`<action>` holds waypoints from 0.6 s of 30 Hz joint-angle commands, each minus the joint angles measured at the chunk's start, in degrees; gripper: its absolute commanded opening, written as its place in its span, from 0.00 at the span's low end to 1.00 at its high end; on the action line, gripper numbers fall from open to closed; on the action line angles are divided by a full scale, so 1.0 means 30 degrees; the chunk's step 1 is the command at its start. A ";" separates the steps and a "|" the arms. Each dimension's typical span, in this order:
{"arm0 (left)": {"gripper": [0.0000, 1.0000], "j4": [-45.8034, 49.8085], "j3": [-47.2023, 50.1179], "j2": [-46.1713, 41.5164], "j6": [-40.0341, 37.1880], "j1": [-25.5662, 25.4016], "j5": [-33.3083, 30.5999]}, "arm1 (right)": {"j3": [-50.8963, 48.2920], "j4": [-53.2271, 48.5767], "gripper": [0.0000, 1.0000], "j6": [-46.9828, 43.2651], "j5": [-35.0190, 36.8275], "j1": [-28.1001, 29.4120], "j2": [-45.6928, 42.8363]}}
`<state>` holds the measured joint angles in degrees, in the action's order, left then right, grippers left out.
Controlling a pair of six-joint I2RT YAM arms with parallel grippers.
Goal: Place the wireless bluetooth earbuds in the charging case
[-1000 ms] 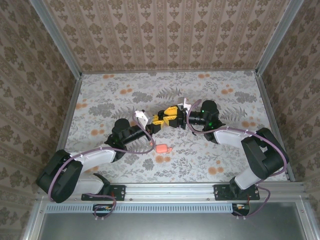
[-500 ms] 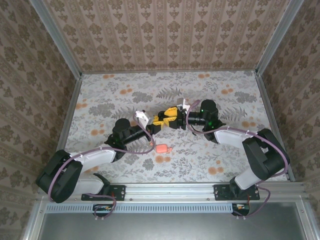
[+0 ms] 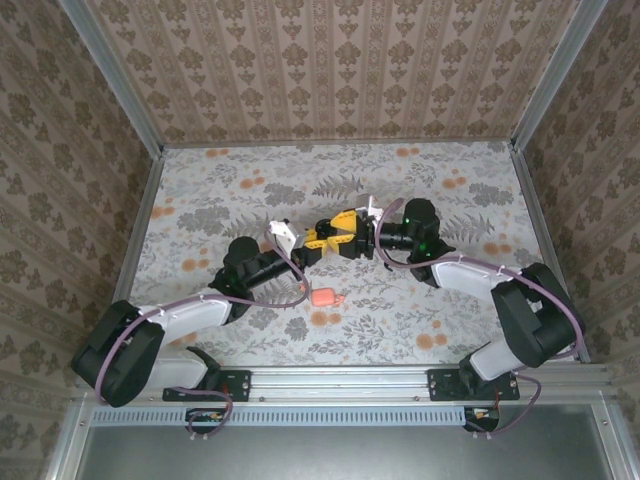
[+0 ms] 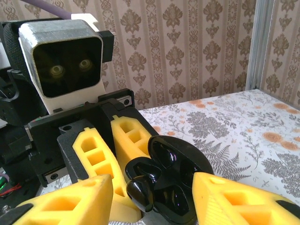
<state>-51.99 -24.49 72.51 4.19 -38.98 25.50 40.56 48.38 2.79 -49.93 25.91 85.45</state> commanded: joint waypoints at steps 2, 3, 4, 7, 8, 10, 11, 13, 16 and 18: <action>0.08 -0.1756 -0.0699 -0.0615 -0.0534 -0.0269 0.0609 | 0.0262 -0.0425 0.54 0.0521 0.0487 -0.0170 -0.1088; 0.08 -0.1764 -0.0739 -0.0615 -0.0542 -0.0258 0.0640 | 0.0258 -0.0456 0.55 0.0562 0.0450 -0.0199 -0.1274; 0.08 -0.1768 -0.0742 -0.0615 -0.0544 -0.0250 0.0638 | 0.0255 -0.0527 0.55 0.0666 0.0458 -0.0243 -0.1419; 0.08 -0.1761 -0.0728 -0.0616 -0.0535 -0.0260 0.0669 | 0.0196 -0.0658 0.56 0.0782 0.0305 -0.0335 -0.1764; 0.08 -0.1744 -0.0741 -0.0615 -0.0528 -0.0248 0.0675 | 0.0140 -0.0638 0.56 0.0822 0.0214 -0.0390 -0.1764; 0.08 -0.1763 -0.0741 -0.0615 -0.0545 -0.0256 0.0700 | 0.0050 -0.0662 0.56 0.0907 0.0122 -0.0474 -0.2499; 0.08 -0.1754 -0.0725 -0.0615 -0.0545 -0.0255 0.0700 | -0.0032 -0.0737 0.55 0.0889 0.0094 -0.0571 -0.2686; 0.08 -0.1744 -0.0743 -0.0645 -0.0573 -0.0245 0.0722 | -0.0179 -0.1068 0.55 0.0682 0.0164 -0.0803 -0.3140; 0.08 -0.1725 -0.0765 -0.0674 -0.0600 -0.0250 0.0759 | -0.0364 -0.2041 0.52 -0.0055 0.0296 -0.1176 -0.3844; 0.08 -0.1685 -0.0799 -0.0707 -0.0616 -0.0235 0.0802 | -0.0068 -0.4077 0.49 -0.1319 0.0233 -0.1231 -0.4263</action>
<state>-54.68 -24.84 71.70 3.38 -39.35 26.61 40.29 43.20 3.20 -49.69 22.63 74.83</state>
